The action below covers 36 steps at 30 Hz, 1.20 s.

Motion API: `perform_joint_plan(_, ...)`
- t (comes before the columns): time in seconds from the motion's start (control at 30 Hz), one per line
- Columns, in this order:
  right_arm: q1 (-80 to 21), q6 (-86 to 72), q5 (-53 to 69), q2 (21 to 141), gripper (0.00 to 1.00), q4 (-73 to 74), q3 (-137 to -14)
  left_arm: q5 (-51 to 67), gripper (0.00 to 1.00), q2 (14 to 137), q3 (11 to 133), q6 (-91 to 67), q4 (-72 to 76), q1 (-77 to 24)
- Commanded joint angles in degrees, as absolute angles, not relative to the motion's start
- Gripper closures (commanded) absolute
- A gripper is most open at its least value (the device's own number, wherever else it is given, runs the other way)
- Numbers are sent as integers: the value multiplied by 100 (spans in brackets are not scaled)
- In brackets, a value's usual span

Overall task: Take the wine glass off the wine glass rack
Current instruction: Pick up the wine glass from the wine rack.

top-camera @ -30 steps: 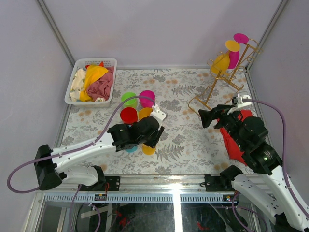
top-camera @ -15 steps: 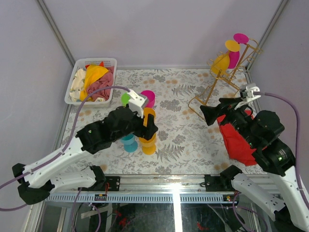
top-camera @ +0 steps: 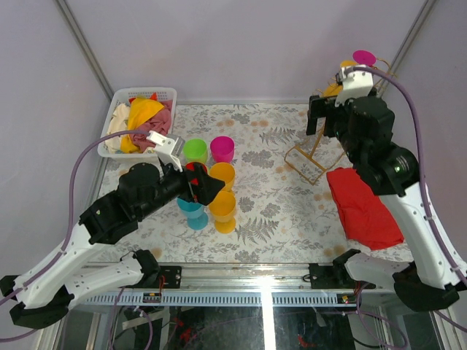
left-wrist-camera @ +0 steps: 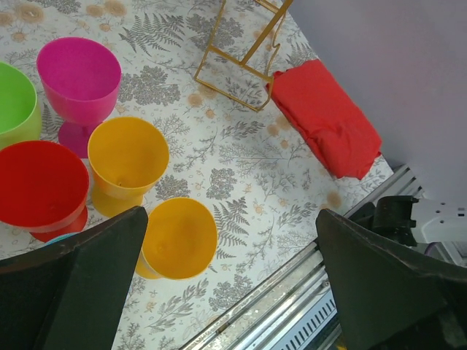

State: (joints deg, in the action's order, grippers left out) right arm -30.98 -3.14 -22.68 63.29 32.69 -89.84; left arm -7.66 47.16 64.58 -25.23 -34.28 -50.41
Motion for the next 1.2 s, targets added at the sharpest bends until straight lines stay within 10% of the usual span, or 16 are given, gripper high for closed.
perform_joint_plan(0.0, -2255, -474, -1838, 6851, 1, 3362, -9918, -747, 0, 4582, 6249, -2847, -3096, -5009)
perform_joint_plan(0.23, -598, -1948, 257, 7642, 0, 3030, -10352, -662, 0, 4476, 6134, -2856, -2958, -5014)
perform_joint_plan(0.57, 729, -3575, 232, 8148, 15, 1912, -10118, -654, 0, 4429, 6108, -2786, -3152, -5010)
perform_joint_plan(1.17, 1080, -3703, 952, 9573, 19, 2048, -11135, -701, 0, 4561, 6197, -2869, -3682, -4279)
